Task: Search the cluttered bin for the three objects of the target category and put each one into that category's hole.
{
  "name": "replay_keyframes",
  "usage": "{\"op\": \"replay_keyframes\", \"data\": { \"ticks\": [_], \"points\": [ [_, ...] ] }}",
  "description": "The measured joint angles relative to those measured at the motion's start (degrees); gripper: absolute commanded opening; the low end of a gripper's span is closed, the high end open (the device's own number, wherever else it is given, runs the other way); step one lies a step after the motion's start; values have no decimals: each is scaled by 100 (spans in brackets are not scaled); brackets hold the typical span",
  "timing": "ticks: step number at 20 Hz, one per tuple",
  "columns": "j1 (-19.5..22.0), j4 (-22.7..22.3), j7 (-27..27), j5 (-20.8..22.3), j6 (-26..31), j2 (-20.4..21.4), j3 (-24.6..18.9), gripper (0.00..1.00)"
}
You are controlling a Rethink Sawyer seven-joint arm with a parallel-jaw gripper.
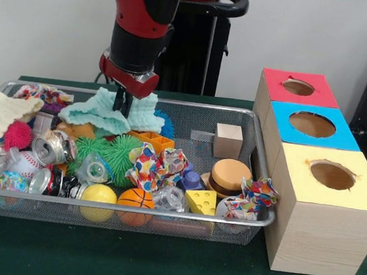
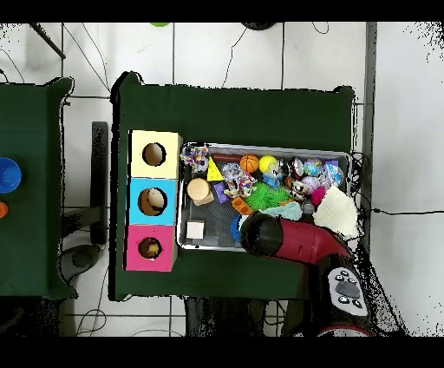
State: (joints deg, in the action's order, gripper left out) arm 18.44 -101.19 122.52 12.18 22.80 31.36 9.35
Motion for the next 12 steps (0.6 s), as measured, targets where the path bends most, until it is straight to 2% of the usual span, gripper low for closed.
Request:
{"op": "replay_keyframes", "data": {
  "ticks": [8, 12],
  "points": [
    [0, -328, 0, -610, 1, 157, -84, 0],
    [-1, -613, 0, -1022, -1, 219, -273, 0]
  ]
}}
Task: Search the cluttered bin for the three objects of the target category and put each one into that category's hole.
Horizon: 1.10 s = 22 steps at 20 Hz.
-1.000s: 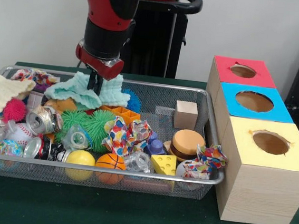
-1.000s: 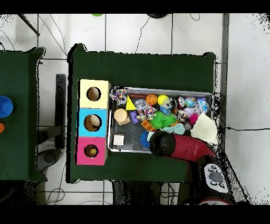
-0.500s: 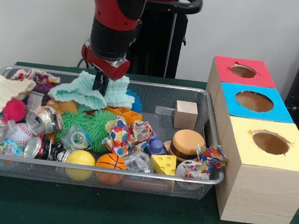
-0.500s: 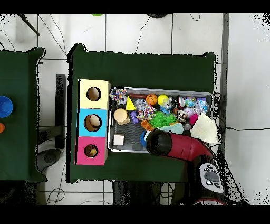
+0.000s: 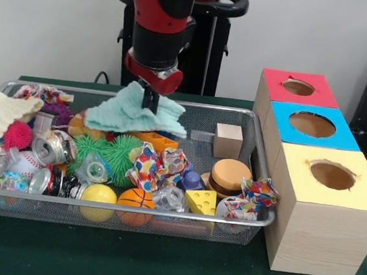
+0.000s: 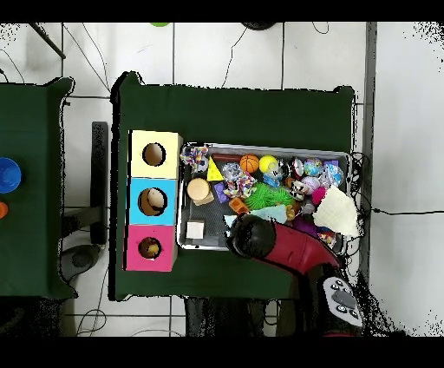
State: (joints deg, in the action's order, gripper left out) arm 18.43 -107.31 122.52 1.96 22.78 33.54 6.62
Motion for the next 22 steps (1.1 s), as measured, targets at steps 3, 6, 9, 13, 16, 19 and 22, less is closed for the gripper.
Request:
{"op": "replay_keyframes", "data": {
  "ticks": [3, 6, 9, 13, 16, 19, 22],
  "points": [
    [-9, -107, 0, -164, 0, 0, -79, 0],
    [-61, -233, 0, -364, 0, -8, -161, 0],
    [-102, -280, 0, -457, 0, -26, -197, 0],
    [-161, -332, 0, -582, 1, -66, -248, 0],
    [-183, -351, 0, -656, 0, -72, -289, 0],
    [-266, -351, 0, -663, 1, -77, -294, 100],
    [-300, -351, 0, -663, 0, -80, -294, 100]
  ]
}}
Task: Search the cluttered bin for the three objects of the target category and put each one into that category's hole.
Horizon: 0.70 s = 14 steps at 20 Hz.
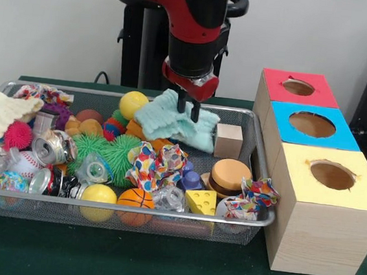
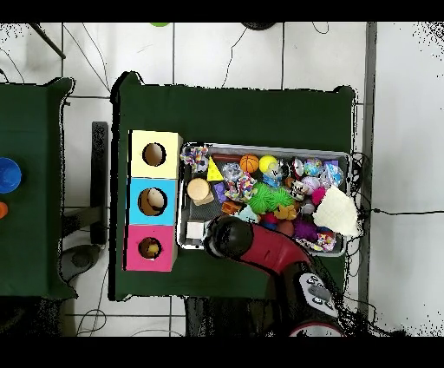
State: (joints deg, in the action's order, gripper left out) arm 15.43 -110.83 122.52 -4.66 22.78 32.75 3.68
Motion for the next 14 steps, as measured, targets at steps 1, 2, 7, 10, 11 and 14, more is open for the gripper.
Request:
{"op": "replay_keyframes", "data": {
  "ticks": [1, 2, 7, 10, 11, 14],
  "points": [
    [-20, -1, 0, 0, 1, -2, 0, 100],
    [-82, 0, 0, -1, 0, -4, 7, 100],
    [-416, 3, 0, 1, 1, -5, 82, 100],
    [-589, 21, 0, 1, 1, -4, 121, 100],
    [-618, 28, 0, 1, 1, -5, 129, 100],
    [-725, 86, 0, 2, 1, -5, 162, 100]
  ]
}}
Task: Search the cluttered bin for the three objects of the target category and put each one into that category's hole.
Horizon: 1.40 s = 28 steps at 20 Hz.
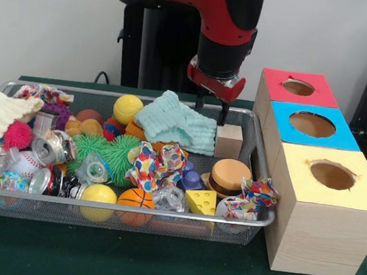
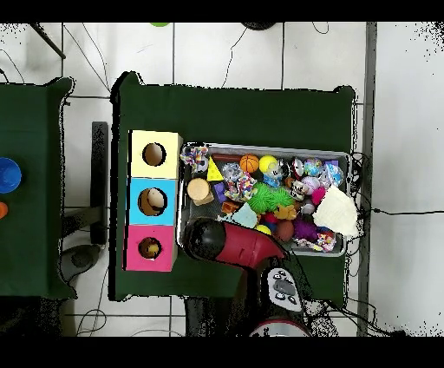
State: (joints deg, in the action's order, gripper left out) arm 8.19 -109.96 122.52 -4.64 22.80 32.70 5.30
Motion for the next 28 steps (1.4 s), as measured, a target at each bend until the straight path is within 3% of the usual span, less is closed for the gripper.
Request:
{"op": "replay_keyframes", "data": {
  "ticks": [19, 28],
  "points": [
    [104, 1142, 0, 14, 2, -229, 244, 100],
    [364, 1253, 0, 33, 268, -384, 347, 100]
  ]
}}
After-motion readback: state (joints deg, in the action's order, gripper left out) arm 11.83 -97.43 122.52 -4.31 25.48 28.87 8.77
